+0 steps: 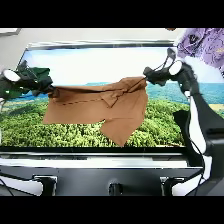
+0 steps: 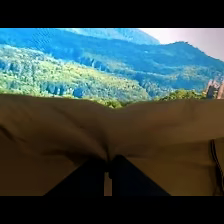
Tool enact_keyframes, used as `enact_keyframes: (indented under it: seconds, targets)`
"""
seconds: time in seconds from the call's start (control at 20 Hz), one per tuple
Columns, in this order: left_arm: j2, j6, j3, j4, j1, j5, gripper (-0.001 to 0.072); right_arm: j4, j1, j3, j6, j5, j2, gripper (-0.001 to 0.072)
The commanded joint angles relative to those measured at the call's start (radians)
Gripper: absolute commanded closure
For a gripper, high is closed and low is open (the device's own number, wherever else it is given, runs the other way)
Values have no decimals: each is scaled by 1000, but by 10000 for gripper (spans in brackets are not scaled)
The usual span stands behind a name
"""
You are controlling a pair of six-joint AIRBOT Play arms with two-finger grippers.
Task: Fold the clothes and pants, and hang the long-sleeved shirts on hangers.
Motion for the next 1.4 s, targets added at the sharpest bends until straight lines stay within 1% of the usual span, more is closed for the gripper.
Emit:
enact_keyframes:
  seconds: [0.0, 0.05, 0.1, 0.15, 0.2, 0.3, 0.45, 0.55, 0.65, 0.75, 0.9, 0.95, 1.0, 1.1, 1.15, 1.25, 1.35]
  targets:
    - [-118, -7, -6, -70, 0, 87, 677, 133, 1, 0, 2, -36, -106, 592]
    - [-119, -7, -6, -76, 7, 82, 578, 145, 0, 1, 2, -20, -105, 497]
    - [-114, -7, 2, -77, 22, 53, 345, 156, -2, 2, -8, 13, -97, 385]
    - [-108, -7, 18, -79, 42, 10, 139, 168, -11, 6, -49, 60, -82, 295]
    - [-95, -5, 42, -79, 72, -49, 31, 172, -26, 6, -98, 121, -56, 277]
    - [-40, 24, 66, -78, 148, -139, 29, 146, -80, 6, -202, 260, 14, 279]
    - [78, 83, 41, -42, 269, -236, 29, 3, -183, -16, -284, 456, 134, 280]
    - [170, 85, -51, -37, 340, -240, 29, 23, -262, -137, -344, 488, 225, 280]
    - [250, 97, -167, -37, 386, -240, 30, 153, -332, -349, -410, 457, 316, 279]
    - [304, 103, -270, -36, 398, -237, 31, 304, -368, -596, -499, 402, 380, 279]
    - [317, 103, -336, -37, 385, -238, 31, 449, -346, -833, -602, 303, 389, 279]
    - [314, 104, -341, -36, 380, -237, 31, 488, -334, -880, -634, 261, 386, 277]
    - [312, 107, -342, -36, 376, -229, 31, 518, -318, -913, -657, 221, 376, 254]
    - [311, 106, -342, -36, 374, -205, 31, 539, -277, -928, -694, 191, 335, 248]
    - [311, 106, -342, -36, 374, -203, 31, 555, -259, -928, -710, 179, 310, 225]
    - [311, 107, -342, -36, 374, -203, 31, 616, -237, -928, -760, 143, 273, 225]
    - [311, 107, -342, -36, 374, -203, 31, 668, -229, -928, -787, 93, 256, 225]
